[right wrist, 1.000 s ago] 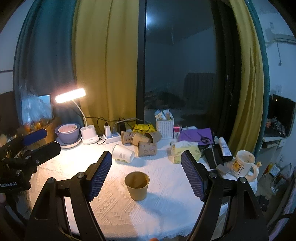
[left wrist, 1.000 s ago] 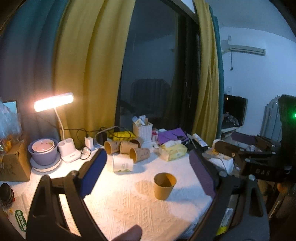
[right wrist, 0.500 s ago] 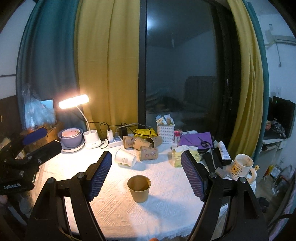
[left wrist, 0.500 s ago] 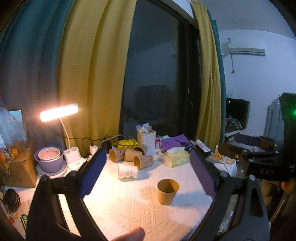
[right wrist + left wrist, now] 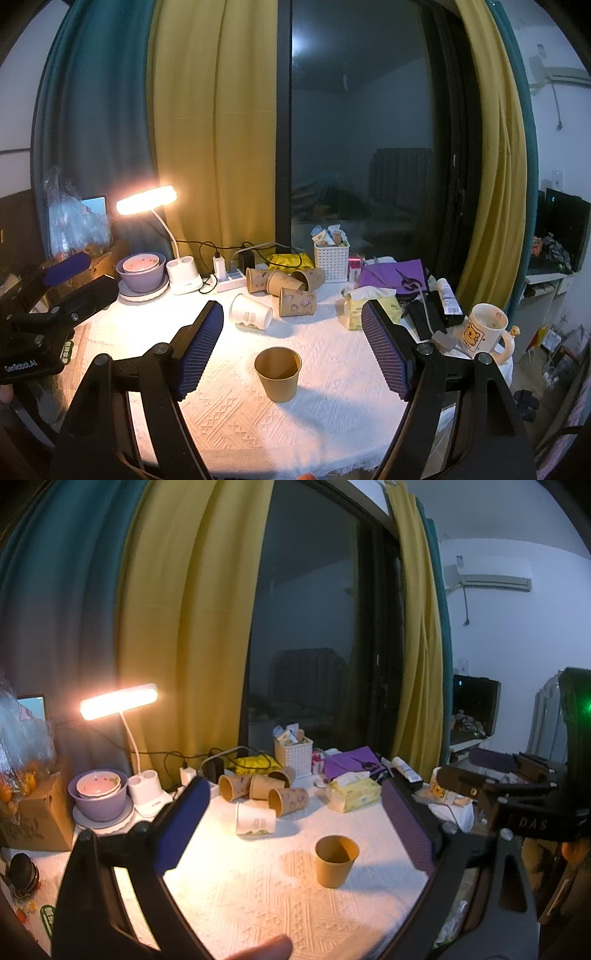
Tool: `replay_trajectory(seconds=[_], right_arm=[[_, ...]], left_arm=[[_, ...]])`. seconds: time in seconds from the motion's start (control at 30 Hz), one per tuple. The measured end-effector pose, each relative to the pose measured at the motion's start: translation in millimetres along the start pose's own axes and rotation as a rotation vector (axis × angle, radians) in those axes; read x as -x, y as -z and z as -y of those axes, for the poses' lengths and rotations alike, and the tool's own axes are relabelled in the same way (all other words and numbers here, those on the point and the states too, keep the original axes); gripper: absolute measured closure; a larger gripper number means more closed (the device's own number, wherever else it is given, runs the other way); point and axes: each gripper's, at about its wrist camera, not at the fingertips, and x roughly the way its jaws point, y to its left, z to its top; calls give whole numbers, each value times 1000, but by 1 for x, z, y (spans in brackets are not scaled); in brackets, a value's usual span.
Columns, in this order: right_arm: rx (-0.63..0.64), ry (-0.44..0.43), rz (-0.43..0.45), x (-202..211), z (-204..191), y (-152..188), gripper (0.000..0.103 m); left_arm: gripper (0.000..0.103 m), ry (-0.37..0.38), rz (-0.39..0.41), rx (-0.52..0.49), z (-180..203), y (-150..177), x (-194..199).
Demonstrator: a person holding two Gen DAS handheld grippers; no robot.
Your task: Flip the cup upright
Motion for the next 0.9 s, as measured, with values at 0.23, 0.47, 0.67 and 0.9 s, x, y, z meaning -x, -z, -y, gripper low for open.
replay_trajectory(seconds=[0.23, 0.47, 0.67, 0.9], right_arm=[[-1, 0, -4, 0, 0, 1, 23], [-3, 1, -9, -1, 0, 3, 23], [-7, 2, -19, -3, 1, 6, 23], [-9, 0, -30, -6, 2, 8, 23]], left_arm=[[8, -2, -5, 2, -1, 1, -1], [8, 1, -7, 0, 0, 2, -2], [8, 1, -10, -1, 2, 2, -2], [8, 6, -18, -2, 5, 4, -3]])
